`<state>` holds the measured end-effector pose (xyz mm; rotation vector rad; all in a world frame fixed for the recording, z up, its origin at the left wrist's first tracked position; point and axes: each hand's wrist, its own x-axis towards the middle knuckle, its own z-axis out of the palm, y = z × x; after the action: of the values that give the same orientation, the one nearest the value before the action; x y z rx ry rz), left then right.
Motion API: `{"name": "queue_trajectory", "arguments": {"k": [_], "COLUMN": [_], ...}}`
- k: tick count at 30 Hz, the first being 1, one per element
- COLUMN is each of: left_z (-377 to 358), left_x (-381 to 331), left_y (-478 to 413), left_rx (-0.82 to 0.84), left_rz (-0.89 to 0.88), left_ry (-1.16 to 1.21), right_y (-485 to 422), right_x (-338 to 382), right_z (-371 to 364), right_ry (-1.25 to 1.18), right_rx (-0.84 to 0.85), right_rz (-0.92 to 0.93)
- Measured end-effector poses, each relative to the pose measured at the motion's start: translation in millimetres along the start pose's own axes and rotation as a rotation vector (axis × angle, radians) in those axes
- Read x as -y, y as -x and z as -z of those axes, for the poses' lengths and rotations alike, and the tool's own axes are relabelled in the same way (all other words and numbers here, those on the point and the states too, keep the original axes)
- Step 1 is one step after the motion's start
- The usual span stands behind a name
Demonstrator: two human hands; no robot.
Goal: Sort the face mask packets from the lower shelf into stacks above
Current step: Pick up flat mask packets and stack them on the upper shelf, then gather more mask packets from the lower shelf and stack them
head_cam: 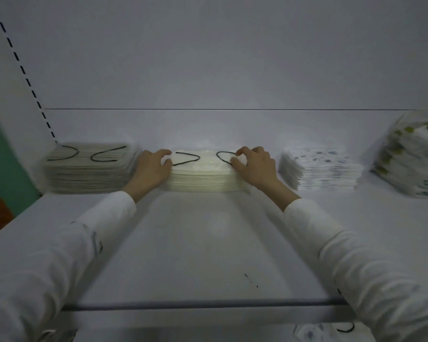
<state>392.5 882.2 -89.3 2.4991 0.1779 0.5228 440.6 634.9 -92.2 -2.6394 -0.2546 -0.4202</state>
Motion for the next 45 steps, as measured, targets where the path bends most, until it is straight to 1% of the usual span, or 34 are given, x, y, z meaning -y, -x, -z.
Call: {"name": "queue_trajectory", "arguments": {"k": [5,9,13,15,20,23,25,27,30,33,35,37,39,41,45], "left_z": [15,30,42,49,77,95,104,114,121,115,99,78,53,24,-34], "left_x": [1,-3,-11,-12,-9,-1,4,7,18,36,49,63,80,101,144], "left_y": [7,23,49,64,111,146,169,197,250,296,312,320,325,331,344], "left_rx": [-0.106,-0.143,-0.079,-0.032,0.029,0.064,0.086,0.096,0.104,0.228,0.299,0.350,0.396,0.442,0.516], "left_rz": [0.080,0.031,-0.056,-0.103,-0.187,-0.207,-0.209,-0.209,-0.221,-0.188,-0.145,-0.100,-0.023,0.063,0.209], "left_ry": [-0.047,-0.107,-0.103,-0.114,-0.147,-0.073,-0.031,0.052,0.262,0.410,0.428,0.420,0.429,0.424,0.335], "right_y": [4,16,41,58,108,150,179,208,260,310,333,345,353,357,363], "right_x": [1,6,17,28,53,69,82,96,109,103,93,80,66,47,-2], "right_z": [9,17,26,32,46,49,53,57,58,51,38,18,-6,-34,-100], "right_ry": [0.003,0.021,0.008,-0.026,-0.042,-0.014,-0.024,-0.033,-0.005,0.115,0.198,0.221,0.201,0.141,-0.013], "right_rx": [-0.033,-0.095,-0.119,-0.103,-0.082,-0.096,-0.112,-0.151,-0.195,-0.241,-0.220,-0.150,-0.050,0.045,0.205], "right_rz": [0.074,0.165,0.279,0.303,0.242,0.234,0.264,0.325,0.467,0.710,0.865,0.920,0.874,0.776,0.473]}}
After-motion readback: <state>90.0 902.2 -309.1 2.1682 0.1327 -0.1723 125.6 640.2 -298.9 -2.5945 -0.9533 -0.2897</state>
